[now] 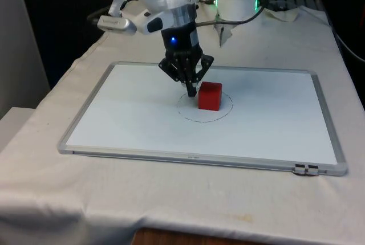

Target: Push the cube into the marked area.

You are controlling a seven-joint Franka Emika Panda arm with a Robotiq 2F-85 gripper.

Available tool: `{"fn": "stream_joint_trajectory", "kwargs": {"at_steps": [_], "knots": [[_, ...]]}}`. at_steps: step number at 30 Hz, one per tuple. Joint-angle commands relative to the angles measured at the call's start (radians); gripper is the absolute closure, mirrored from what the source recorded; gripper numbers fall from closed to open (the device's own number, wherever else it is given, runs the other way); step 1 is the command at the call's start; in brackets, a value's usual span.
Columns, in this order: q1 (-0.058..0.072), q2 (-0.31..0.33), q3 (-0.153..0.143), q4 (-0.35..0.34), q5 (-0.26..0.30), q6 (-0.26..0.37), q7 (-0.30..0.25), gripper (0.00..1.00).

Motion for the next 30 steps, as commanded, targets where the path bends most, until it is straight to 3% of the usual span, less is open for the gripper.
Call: {"fn": "stream_joint_trajectory", "kwargs": {"at_steps": [1,2,7,8,17,18,19,26,27,28,30], "knots": [[0.000,-0.006,0.000,-0.001,-0.004,-0.003,-0.003,1.00],[0.006,-0.015,-0.005,-0.005,-0.016,-0.009,-0.003,1.00],[0.005,-0.042,-0.006,-0.007,-0.044,-0.018,-0.024,1.00],[0.000,-0.034,-0.001,-0.002,-0.033,-0.014,-0.021,1.00],[0.016,-0.075,-0.010,-0.007,-0.102,-0.021,-0.024,1.00],[0.006,-0.071,-0.003,-0.004,-0.089,-0.020,-0.034,1.00],[0.020,-0.081,-0.010,-0.006,-0.117,-0.021,-0.015,1.00],[0.035,-0.098,-0.005,-0.001,-0.174,-0.015,0.033,1.00],[0.023,-0.098,0.005,0.000,-0.164,-0.019,0.020,1.00],[0.037,-0.100,-0.003,-0.001,-0.184,-0.014,0.041,1.00],[0.042,-0.106,0.001,-0.001,-0.214,-0.011,0.068,1.00]]}}
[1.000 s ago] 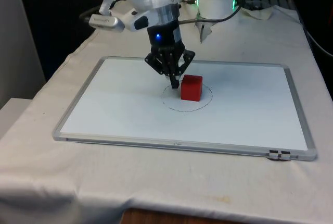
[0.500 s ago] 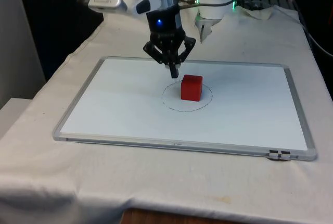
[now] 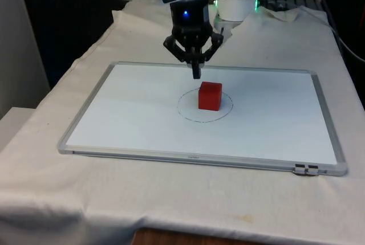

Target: Push the cube into the marked area.

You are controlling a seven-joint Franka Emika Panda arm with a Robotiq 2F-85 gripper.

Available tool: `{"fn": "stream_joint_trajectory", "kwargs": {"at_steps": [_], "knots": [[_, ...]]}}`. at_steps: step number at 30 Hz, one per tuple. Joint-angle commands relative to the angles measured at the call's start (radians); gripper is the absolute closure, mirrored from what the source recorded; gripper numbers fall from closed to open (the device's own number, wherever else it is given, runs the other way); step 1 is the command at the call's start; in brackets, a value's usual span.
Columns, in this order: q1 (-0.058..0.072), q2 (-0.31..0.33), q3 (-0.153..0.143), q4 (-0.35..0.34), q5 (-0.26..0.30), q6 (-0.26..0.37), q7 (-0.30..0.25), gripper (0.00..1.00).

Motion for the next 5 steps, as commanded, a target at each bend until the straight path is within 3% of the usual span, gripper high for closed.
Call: {"fn": "stream_joint_trajectory", "kwargs": {"at_steps": [1,4,5], "knots": [[0.012,-0.004,-0.009,-0.004,-0.017,0.008,0.016,1.00],[0.018,-0.011,-0.003,-0.004,-0.050,0.010,0.046,1.00],[0.008,-0.010,0.005,0.000,-0.043,0.002,0.037,1.00]]}}
